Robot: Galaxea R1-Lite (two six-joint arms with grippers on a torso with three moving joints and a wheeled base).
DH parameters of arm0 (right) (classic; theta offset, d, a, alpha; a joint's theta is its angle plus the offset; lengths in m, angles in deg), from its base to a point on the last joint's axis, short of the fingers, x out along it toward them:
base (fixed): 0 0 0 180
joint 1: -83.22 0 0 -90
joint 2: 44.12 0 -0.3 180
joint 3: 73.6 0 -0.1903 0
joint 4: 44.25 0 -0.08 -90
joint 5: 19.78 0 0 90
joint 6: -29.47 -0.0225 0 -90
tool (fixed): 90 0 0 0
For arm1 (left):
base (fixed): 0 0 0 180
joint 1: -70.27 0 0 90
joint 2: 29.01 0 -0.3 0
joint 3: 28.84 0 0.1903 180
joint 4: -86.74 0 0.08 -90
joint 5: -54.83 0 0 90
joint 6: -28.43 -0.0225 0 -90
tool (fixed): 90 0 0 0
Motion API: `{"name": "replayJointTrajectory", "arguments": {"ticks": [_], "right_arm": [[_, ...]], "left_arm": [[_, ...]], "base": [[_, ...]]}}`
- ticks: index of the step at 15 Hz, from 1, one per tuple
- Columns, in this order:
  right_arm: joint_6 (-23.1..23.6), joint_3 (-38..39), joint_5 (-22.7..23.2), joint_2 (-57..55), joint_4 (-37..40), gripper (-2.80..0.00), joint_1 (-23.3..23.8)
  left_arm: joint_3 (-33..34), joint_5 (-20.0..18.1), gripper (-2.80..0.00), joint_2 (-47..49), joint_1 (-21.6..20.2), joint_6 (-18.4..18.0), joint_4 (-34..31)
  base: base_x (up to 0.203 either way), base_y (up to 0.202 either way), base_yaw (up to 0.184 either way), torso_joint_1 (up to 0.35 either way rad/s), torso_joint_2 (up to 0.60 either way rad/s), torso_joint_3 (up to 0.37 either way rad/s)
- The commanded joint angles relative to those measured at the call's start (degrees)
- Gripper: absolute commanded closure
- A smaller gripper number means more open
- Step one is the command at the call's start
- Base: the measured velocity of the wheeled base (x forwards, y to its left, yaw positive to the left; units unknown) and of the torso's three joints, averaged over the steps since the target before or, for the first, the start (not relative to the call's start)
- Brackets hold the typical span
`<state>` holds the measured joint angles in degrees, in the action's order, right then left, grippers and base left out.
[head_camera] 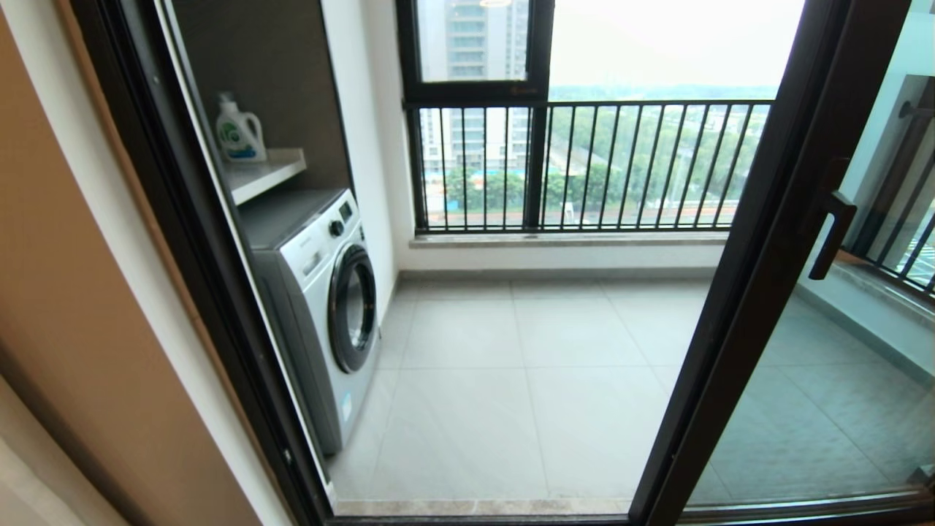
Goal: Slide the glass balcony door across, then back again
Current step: Close the slid door
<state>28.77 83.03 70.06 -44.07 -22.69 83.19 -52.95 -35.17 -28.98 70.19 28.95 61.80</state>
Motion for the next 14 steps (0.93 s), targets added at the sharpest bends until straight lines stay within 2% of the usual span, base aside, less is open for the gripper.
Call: {"name": "replayJointTrajectory", "arguments": {"ticks": [1,10,13,14], "right_arm": [[-0.08,0.62,-0.02,0.04,-0.04,0.00,-0.05],[-0.08,0.62,-0.02,0.04,-0.04,0.00,-0.06],[3.43,0.62,1.21,0.04,0.13,0.00,-0.02],[3.08,0.62,1.23,0.04,0.14,0.00,-0.06]], "left_arm": [[0.04,0.00,0.00,0.06,-0.01,0.01,-0.01],[0.04,0.00,0.00,0.06,-0.01,0.01,-0.01],[-0.01,0.00,0.00,0.06,-0.01,0.01,-0.01],[-0.05,0.00,0.00,0.06,-0.01,0.01,-0.01]], "base": [[0.000,0.000,0.000,0.000,0.00,0.000],[0.000,0.000,0.000,0.000,0.00,0.000],[0.000,0.000,0.000,0.000,0.00,0.000],[0.000,0.000,0.000,0.000,0.00,0.000]]}}
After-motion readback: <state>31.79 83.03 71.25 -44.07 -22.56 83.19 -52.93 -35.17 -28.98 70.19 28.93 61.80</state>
